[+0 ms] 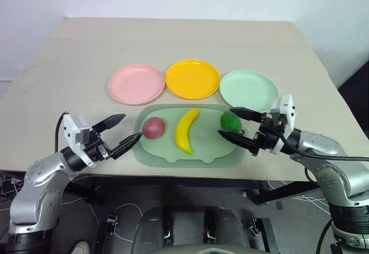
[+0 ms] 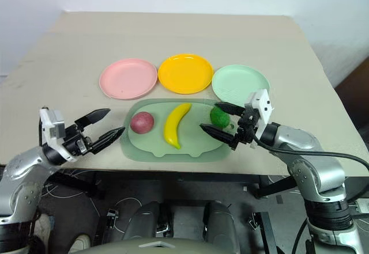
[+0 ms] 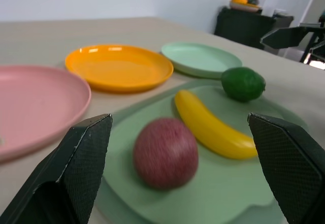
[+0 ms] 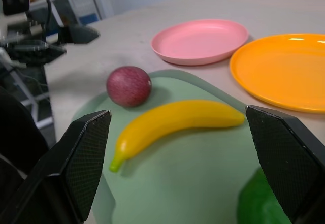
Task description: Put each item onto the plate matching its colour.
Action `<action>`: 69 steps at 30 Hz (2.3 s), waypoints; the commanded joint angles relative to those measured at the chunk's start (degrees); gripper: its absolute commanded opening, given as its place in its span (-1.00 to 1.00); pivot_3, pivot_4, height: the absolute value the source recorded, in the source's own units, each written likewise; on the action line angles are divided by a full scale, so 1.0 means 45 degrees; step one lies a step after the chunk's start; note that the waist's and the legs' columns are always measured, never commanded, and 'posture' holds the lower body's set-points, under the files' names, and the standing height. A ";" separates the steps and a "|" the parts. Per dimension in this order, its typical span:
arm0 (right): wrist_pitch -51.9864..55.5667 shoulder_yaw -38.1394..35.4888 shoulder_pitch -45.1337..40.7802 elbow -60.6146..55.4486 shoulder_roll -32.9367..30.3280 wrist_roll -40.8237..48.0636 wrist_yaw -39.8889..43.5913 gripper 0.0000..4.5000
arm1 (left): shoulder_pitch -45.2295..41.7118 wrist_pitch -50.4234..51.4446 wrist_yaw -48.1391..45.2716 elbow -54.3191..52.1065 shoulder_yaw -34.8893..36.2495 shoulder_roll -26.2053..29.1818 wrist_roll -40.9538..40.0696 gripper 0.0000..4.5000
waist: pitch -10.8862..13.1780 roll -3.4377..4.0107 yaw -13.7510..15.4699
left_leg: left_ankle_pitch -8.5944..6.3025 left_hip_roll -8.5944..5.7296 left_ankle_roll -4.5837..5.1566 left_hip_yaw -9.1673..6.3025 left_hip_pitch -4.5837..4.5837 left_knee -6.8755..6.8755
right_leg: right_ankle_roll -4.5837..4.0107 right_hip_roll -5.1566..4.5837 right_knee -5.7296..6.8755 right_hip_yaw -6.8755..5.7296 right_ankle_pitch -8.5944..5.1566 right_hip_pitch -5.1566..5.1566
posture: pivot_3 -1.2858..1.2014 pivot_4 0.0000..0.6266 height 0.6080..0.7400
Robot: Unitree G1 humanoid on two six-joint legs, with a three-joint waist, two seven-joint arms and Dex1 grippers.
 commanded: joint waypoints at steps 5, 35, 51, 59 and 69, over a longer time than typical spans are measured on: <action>0.0540 0.0447 -0.1278 0.0839 -0.0369 0.0042 0.0585 1.00 | -0.0022 -0.0213 0.0466 -0.0864 0.0371 -0.0021 -0.0034 0.99 | 0.0001 0.0001 -0.0003 | -0.0023 -0.0002 -0.0027 -0.0002 0.0028 0.0010 | -0.0016 -0.0007 -0.0009 0.0001 -0.0005 -0.0012 | 0.03 -0.52 0.32; 0.2693 0.0361 -0.1625 0.1039 0.0181 -0.1803 -0.3468 1.00 | -0.2079 -0.0084 0.0461 0.0325 -0.1245 -0.0621 0.0560 0.99 | 0.0000 0.0001 -0.0022 | 0.0024 -0.0002 -0.0041 0.0020 0.0006 0.0006 | 0.0001 0.0000 0.0007 0.0012 0.0003 0.0003 | 0.03 -0.52 0.32; 0.5841 0.1149 -0.3020 0.2302 0.0765 -0.2420 -0.5056 0.92 | -0.2253 -0.0201 0.0055 0.0646 -0.1408 -0.0676 0.0711 1.00 | 0.0000 0.0002 -0.0027 | 0.0032 -0.0002 -0.0050 0.0027 0.0002 0.0007 | 0.0004 0.0002 0.0018 0.0017 0.0005 -0.0004 | 0.03 -0.52 0.32; 0.5547 0.0360 -0.3195 0.1461 0.0702 -0.1921 -0.4529 0.13 | -0.2310 -0.0180 0.0034 0.0758 -0.1413 -0.0659 0.0831 1.00 | 0.0000 0.0002 -0.0040 | 0.0031 -0.0002 -0.0050 0.0029 -0.0003 0.0006 | 0.0007 0.0002 0.0017 0.0018 0.0007 -0.0012 | 0.03 -0.52 0.32; 0.3367 -0.0282 -0.5749 0.4191 0.1854 -0.3259 -0.6066 0.13 | -0.2458 -0.0150 0.0107 0.0809 -0.1366 -0.0680 0.0809 1.00 | 0.0001 0.0002 -0.0058 | 0.0043 -0.0003 -0.0069 0.0046 -0.0004 0.0005 | 0.0010 0.0009 0.0026 0.0030 0.0009 -0.0022 | 0.03 -0.52 0.32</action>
